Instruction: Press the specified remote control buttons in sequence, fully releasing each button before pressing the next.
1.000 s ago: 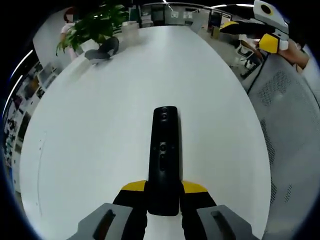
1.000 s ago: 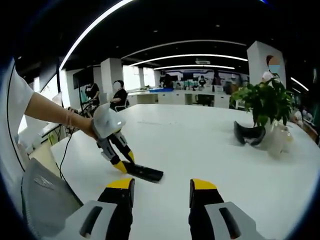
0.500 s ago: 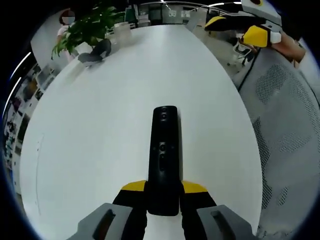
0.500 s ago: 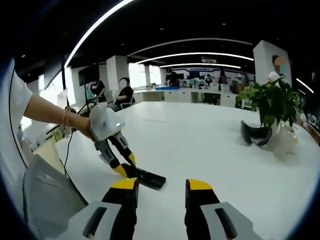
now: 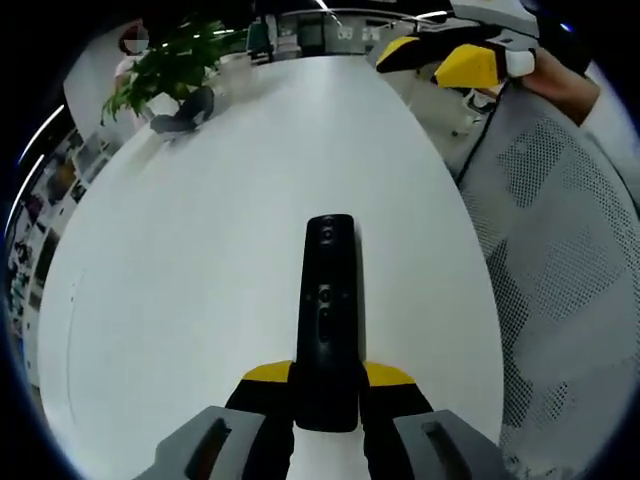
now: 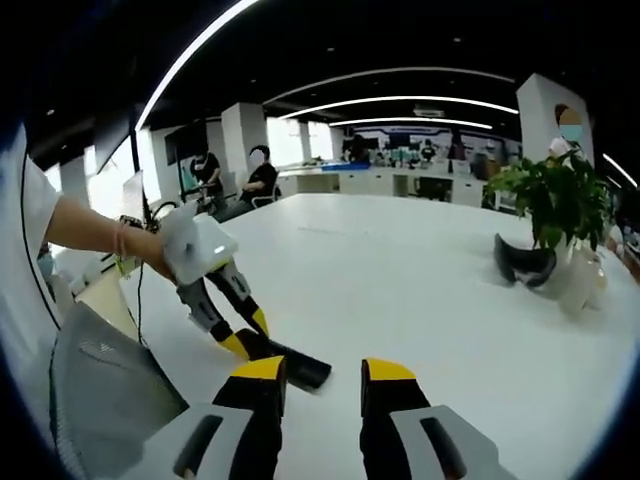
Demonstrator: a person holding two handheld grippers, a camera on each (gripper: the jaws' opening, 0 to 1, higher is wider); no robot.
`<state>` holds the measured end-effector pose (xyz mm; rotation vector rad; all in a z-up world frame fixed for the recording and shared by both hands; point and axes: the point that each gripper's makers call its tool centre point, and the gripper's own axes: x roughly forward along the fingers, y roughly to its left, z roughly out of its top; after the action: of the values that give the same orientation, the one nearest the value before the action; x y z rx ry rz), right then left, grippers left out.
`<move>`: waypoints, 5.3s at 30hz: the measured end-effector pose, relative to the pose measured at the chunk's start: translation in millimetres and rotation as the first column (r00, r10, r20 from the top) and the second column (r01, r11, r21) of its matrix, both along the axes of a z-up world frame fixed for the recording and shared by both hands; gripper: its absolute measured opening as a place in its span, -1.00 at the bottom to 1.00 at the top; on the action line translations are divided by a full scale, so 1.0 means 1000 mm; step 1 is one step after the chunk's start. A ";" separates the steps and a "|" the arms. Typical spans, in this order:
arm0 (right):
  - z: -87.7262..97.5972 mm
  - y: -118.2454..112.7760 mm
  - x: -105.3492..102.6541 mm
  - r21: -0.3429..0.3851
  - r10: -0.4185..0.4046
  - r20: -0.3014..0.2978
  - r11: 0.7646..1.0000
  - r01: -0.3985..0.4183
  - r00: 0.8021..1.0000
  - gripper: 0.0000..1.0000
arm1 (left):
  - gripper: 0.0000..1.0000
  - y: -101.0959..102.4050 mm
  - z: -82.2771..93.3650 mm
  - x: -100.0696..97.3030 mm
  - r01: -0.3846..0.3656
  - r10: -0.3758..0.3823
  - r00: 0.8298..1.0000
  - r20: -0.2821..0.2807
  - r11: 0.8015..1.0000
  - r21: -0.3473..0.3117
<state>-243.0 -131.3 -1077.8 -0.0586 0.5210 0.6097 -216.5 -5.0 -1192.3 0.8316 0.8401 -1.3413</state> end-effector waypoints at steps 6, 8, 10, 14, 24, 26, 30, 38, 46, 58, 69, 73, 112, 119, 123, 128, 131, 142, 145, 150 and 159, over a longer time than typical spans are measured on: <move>-0.010 0.007 -0.003 -0.048 0.079 -0.038 0.996 -0.081 0.996 -0.52 | -0.53 -0.002 0.000 -0.015 0.023 -0.023 1.000 0.002 1.000 0.002; -0.014 0.010 -0.005 -0.062 0.108 -0.057 0.992 -0.112 0.992 -0.53 | -0.53 -0.003 -0.001 -0.020 0.032 -0.032 0.999 0.001 0.999 0.002; -0.020 0.013 -0.008 -0.062 0.134 -0.097 0.988 -0.140 0.986 -0.54 | -0.53 -0.004 -0.001 -0.025 0.040 -0.040 0.999 0.001 0.999 0.001; -0.037 0.016 -0.015 -0.105 0.193 -0.184 0.971 -0.215 0.964 -0.57 | -0.53 -0.005 -0.001 -0.031 0.047 -0.047 0.999 0.000 0.999 0.001; -0.066 0.021 -0.033 -0.160 0.283 -0.337 0.923 -0.351 0.898 -0.62 | -0.53 -0.005 0.000 -0.042 0.052 -0.052 0.999 0.000 0.999 -0.006; -0.070 0.020 -0.036 -0.171 0.299 -0.360 0.910 -0.378 0.884 -0.63 | -0.53 -0.006 0.000 -0.044 0.055 -0.055 0.998 -0.001 0.998 -0.008; -0.078 0.020 -0.045 -0.179 0.348 -0.417 0.874 -0.452 0.840 -0.67 | -0.53 -0.006 0.000 -0.047 0.061 -0.061 0.998 0.000 0.998 -0.009; -0.087 0.017 -0.048 -0.243 0.421 -0.461 0.787 -0.567 0.781 -0.86 | -0.53 -0.007 0.000 -0.053 0.084 -0.084 0.996 0.000 0.996 -0.001; -0.088 0.016 -0.048 -0.272 0.480 -0.471 0.719 -0.640 0.740 -0.91 | -0.53 -0.006 0.001 -0.058 0.086 -0.086 0.996 0.000 0.996 -0.004; -0.094 0.032 -0.048 -0.312 0.553 -0.501 0.602 -0.735 0.666 -1.00 | -0.52 -0.005 0.001 -0.065 0.064 -0.064 0.998 -0.002 0.998 -0.010; -0.100 0.038 -0.040 -0.335 0.571 -0.506 0.560 -0.758 0.646 -1.00 | -0.52 -0.004 0.001 -0.065 0.009 -0.009 1.000 -0.008 1.000 -0.019; -0.105 0.036 -0.037 -0.370 0.566 -0.516 0.529 -0.764 0.642 -1.00 | -0.52 -0.004 0.001 -0.064 0.006 -0.006 1.000 -0.014 0.999 -0.033; -0.101 0.049 -0.038 -0.333 0.623 -0.358 0.610 -0.719 0.695 -1.00 | -0.51 -0.005 0.001 -0.064 0.005 -0.006 1.000 -0.021 0.999 -0.040; -0.104 0.049 -0.039 -0.403 0.645 -0.352 0.549 -0.732 0.678 -1.00 | -0.52 -0.005 0.001 -0.064 0.002 -0.004 1.000 -0.022 0.998 -0.068; -0.106 0.049 -0.038 -0.522 0.700 -0.376 0.381 -0.763 0.607 -1.00 | -0.52 -0.005 0.001 -0.065 0.002 -0.004 1.000 -0.022 0.997 -0.078; -0.109 0.052 -0.039 -0.634 0.716 -0.460 0.149 -0.759 0.525 -1.00 | -0.52 -0.006 0.001 -0.065 -0.002 0.001 1.000 -0.012 0.997 -0.071; -0.107 0.052 -0.037 -0.569 0.682 -0.425 0.310 -0.761 0.595 -1.00 | -0.52 -0.005 0.001 -0.065 -0.003 0.002 1.000 -0.013 0.997 -0.079; -0.099 0.056 -0.035 -0.344 0.645 -0.295 0.616 -0.708 0.705 -1.00 | -0.52 -0.005 0.002 -0.065 -0.024 0.022 1.000 -0.019 0.993 -0.116; -0.101 0.065 -0.039 -0.350 0.689 -0.307 0.560 -0.751 0.657 -1.00 | -0.52 -0.005 0.002 -0.065 -0.023 0.021 1.000 -0.020 0.992 -0.123; -0.104 0.064 -0.039 -0.440 0.723 -0.337 0.445 -0.780 0.603 -1.00 | -0.52 -0.005 0.002 -0.065 -0.029 0.026 0.999 -0.021 0.992 -0.122; -0.107 0.066 -0.037 -0.470 0.708 -0.350 0.433 -0.769 0.613 -1.00 | -0.52 -0.005 0.002 -0.065 -0.028 0.025 0.999 -0.023 0.992 -0.126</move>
<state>-280.1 -65.3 -1184.9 -0.9173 0.7753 1.3235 -281.0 -9.9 -1190.4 0.7066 0.7717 -1.3671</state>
